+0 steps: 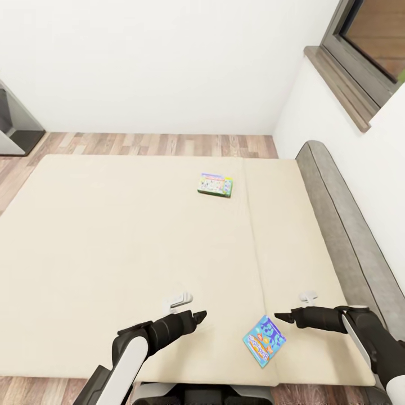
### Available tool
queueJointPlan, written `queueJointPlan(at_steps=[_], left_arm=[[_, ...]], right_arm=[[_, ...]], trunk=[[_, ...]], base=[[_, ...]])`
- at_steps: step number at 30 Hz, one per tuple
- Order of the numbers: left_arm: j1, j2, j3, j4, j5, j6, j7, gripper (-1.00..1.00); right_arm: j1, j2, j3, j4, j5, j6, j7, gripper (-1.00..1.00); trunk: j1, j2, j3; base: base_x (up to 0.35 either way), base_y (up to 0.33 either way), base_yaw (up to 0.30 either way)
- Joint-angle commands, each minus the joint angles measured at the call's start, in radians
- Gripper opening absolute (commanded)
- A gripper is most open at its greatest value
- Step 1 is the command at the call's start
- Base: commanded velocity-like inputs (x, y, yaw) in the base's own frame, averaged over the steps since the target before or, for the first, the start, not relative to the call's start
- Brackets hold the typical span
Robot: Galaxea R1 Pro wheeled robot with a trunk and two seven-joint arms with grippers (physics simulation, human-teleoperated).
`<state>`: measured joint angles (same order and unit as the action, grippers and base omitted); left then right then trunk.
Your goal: Put all the toys in the child's room - the three board games (two on the bed and one on the table), the two jigsaw puzzles on the table, and the tennis ball on the table - inside the toy box on the table in the child's room.
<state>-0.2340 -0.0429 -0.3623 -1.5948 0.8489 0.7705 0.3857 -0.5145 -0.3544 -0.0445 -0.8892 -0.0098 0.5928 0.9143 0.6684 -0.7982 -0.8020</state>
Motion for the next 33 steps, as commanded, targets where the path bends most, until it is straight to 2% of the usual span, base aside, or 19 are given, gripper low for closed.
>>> queueJointPlan(at_steps=[1,14,33], left_arm=[[-0.001,0.0,-0.001,-0.001,0.01,0.002,0.01,1.0],[0.0,0.002,-0.002,0.002,0.01,-0.008,0.01,1.0],[0.0,0.003,-0.001,0.008,0.01,-0.012,0.01,1.0]], right_arm=[[0.0,0.001,-0.001,-0.001,-0.001,0.007,0.003,1.0],[0.003,0.004,0.002,-0.001,0.0,0.007,0.001,1.0],[0.011,0.008,0.005,0.002,0.003,0.007,0.0,1.0]], trunk=[[0.0,-0.001,-0.002],[0.0,-0.001,-0.019],[0.0,-0.001,-0.023]], base=[[0.0,0.0,0.0],[0.0,0.0,0.0],[0.0,0.0,0.0]])
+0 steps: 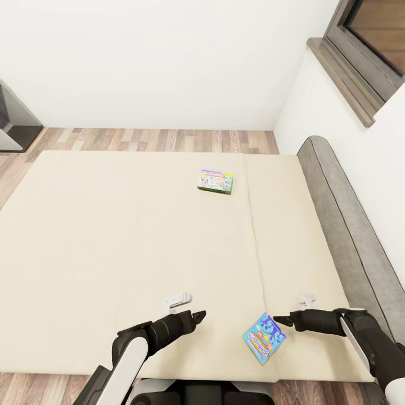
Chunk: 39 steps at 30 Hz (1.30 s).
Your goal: Put all the toys in the child's room - the three board games (two on the bed and one on the table), the two jigsaw puzzles on the table, and the tennis ball on the table - inside the toy box on the table in the child's room.
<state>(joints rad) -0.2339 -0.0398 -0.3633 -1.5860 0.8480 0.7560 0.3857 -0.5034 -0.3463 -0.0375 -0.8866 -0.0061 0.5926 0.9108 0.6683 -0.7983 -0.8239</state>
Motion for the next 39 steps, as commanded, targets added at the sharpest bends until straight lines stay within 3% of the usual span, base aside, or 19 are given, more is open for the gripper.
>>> queueJointPlan(at_steps=[1,39], left_arm=[[0.0,0.0,0.0,-0.001,0.011,0.002,0.01,1.0],[0.0,0.0,0.0,0.004,0.011,-0.009,0.011,1.0]], right_arm=[[0.0,0.0,-0.002,-0.001,-0.001,0.007,0.004,1.0],[0.0,0.004,0.001,0.004,0.001,0.015,0.003,1.0]], trunk=[[0.0,-0.001,-0.001],[0.0,-0.001,-0.047]], base=[[0.0,0.0,0.0],[0.0,0.0,0.0]])
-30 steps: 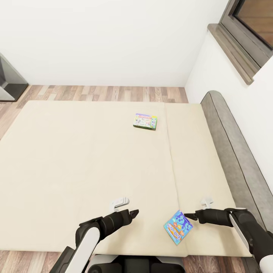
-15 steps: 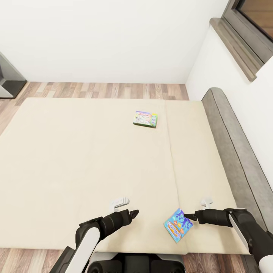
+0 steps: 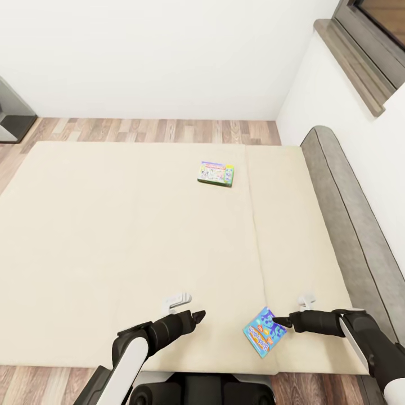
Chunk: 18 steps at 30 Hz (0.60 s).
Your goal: Put all the toys in the child's room - the three board games (two on the bed and one on the table), the two jigsaw puzzles on the table, and the tennis ball on the table - inside the toy box on the table in the child's room.
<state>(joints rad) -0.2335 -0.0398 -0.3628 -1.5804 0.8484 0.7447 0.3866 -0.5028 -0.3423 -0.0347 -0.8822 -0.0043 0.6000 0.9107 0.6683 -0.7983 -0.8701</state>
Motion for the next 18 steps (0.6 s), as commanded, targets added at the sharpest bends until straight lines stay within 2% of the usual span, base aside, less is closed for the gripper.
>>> queueJointPlan(at_steps=[1,18], left_arm=[[0.0,0.0,0.0,-0.001,0.011,0.002,0.01,1.0],[0.003,0.001,-0.001,0.016,0.009,-0.026,0.01,1.0]], right_arm=[[0.0,0.0,-0.002,-0.001,0.0,0.007,0.004,1.0],[0.0,0.001,-0.002,0.0,0.0,0.007,0.004,1.0]], trunk=[[0.0,-0.001,-0.001],[0.0,-0.001,-0.003]], base=[[0.0,0.0,0.0],[0.0,0.0,0.0]])
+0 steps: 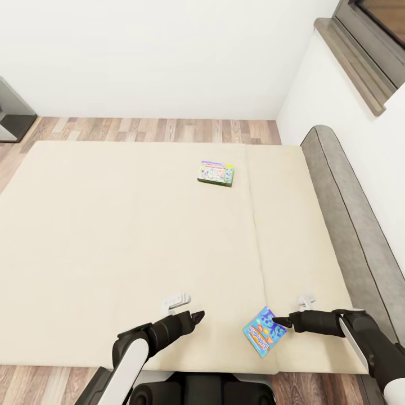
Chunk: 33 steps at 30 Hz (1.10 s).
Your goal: Put all the toys in the child's room - the three board games (two on the bed and one on the table), the two jigsaw puzzles on the table, and the tennis ball on the table - inside the toy box on the table in the child's room.
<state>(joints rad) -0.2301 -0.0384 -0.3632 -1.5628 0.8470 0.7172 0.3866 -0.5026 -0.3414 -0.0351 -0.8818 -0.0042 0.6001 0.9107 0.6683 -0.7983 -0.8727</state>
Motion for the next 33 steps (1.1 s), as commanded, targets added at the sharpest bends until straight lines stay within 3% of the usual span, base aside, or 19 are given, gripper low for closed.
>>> queueJointPlan(at_steps=[1,33], left_arm=[[0.0,0.0,0.0,-0.001,0.011,0.002,0.01,1.0],[0.003,0.0,0.0,0.008,0.01,-0.008,0.01,1.0]], right_arm=[[0.0,0.0,-0.002,-0.001,0.0,0.007,0.004,1.0],[-0.001,0.019,0.002,0.07,0.0,-0.005,0.005,1.0]], trunk=[[0.0,-0.001,-0.001],[0.0,-0.001,-0.001]], base=[[0.0,0.0,0.0],[0.0,0.0,0.0]])
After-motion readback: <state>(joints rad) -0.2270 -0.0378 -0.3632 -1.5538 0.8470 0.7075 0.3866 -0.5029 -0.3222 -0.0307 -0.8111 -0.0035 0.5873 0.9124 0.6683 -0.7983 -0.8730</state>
